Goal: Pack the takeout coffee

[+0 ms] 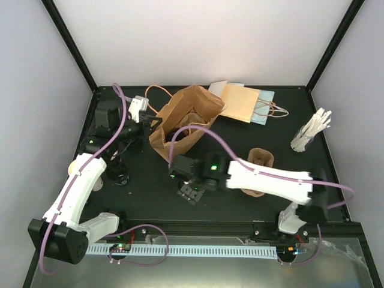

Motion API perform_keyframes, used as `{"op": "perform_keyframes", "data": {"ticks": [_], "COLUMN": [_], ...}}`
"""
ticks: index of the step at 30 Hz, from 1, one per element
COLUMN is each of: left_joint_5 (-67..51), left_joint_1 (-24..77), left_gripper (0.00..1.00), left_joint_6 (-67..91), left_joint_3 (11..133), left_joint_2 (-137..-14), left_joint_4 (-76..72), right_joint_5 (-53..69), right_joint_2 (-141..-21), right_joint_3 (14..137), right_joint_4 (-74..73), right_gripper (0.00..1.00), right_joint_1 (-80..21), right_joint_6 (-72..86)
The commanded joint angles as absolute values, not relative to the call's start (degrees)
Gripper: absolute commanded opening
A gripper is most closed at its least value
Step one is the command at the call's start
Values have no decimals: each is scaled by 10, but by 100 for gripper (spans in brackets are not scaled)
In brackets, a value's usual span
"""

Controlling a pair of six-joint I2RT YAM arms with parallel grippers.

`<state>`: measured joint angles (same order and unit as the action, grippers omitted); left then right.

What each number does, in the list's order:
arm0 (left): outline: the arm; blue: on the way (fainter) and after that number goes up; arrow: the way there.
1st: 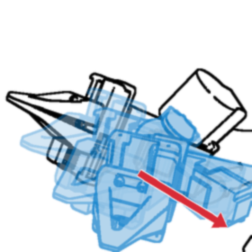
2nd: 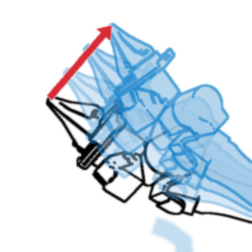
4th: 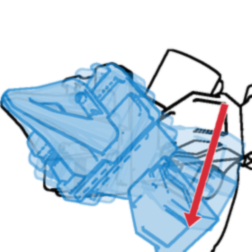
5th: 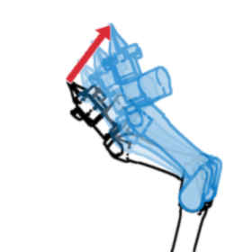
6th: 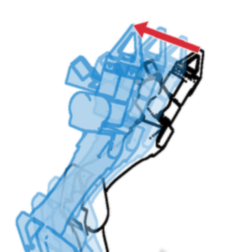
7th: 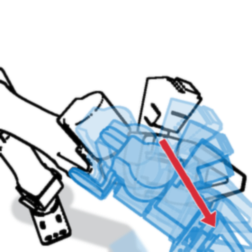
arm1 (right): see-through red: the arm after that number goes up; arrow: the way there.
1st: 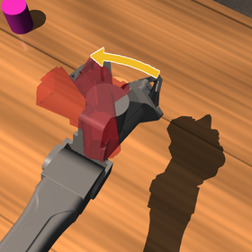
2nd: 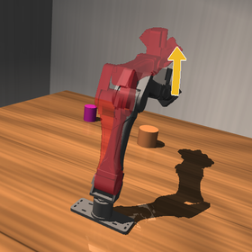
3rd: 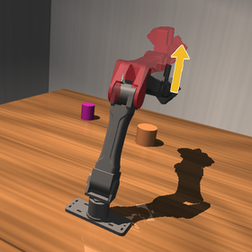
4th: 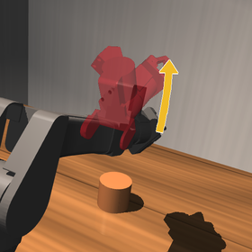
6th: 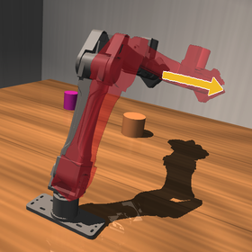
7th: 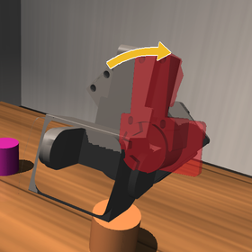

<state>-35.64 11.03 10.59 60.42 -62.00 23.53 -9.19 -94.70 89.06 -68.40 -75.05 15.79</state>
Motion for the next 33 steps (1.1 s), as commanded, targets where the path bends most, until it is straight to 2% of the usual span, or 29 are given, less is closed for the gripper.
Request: {"op": "perform_keyframes", "data": {"ticks": [1,7,11,20,27,33], "left_joint_5": [-375,-343,-309,-221,-167,-158], "left_joint_1": [125,153,194,259,263,287], "left_gripper": [2,1,1,2,1,1], "left_joint_6": [79,31,-11,-66,-117,-203], "left_joint_3": [642,675,706,731,765,793], "left_joint_2": [-617,-619,-623,-616,-628,-630], "left_joint_4": [249,302,348,392,424,457], "right_joint_5": [-132,-202,-272,-281,-322,-350], "right_joint_2": [-835,-696,-654,-619,-600,-651], "right_joint_3": [881,896,950,1079,1079,1072], "right_joint_4": [-703,-772,-835,-869,-865,-809], "right_gripper": [72,71,70,66,65,61], "right_joint_1": [-764,-765,-764,-765,-765,-764], "right_joint_6": [178,225,252,232,224,139]}}
